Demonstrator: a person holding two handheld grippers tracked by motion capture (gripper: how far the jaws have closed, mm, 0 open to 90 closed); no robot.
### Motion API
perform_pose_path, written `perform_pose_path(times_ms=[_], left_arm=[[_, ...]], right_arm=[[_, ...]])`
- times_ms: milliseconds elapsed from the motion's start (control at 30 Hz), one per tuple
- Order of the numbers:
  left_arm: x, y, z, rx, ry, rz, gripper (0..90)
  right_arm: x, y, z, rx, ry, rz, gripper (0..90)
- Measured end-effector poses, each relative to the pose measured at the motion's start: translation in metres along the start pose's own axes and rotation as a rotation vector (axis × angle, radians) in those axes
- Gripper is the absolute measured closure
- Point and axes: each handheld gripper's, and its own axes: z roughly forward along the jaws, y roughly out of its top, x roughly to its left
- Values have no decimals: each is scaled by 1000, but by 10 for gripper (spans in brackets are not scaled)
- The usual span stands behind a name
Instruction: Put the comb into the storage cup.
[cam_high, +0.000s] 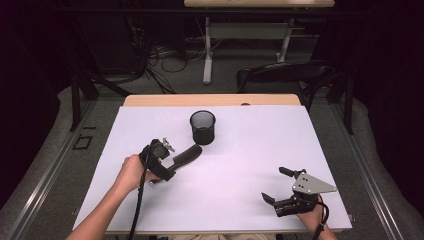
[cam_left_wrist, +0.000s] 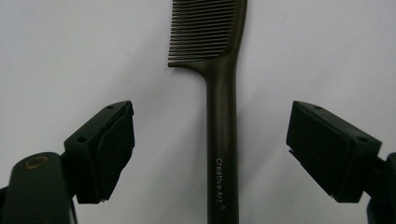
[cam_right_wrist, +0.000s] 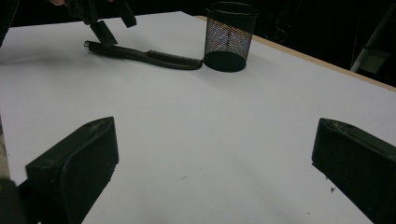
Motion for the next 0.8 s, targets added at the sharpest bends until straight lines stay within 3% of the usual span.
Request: perform_pose_path(times_ms=[133,333,800], left_arm=[[0,5,3,37,-13,8,219],[1,12,6,79,-48,12,406],[6,25,20,160,-105,4,623]], right_arm=[[0,0,0,1,1,0,1],[0,0,1,7,4,2,0],[0,0,0,10,6,-2,0]])
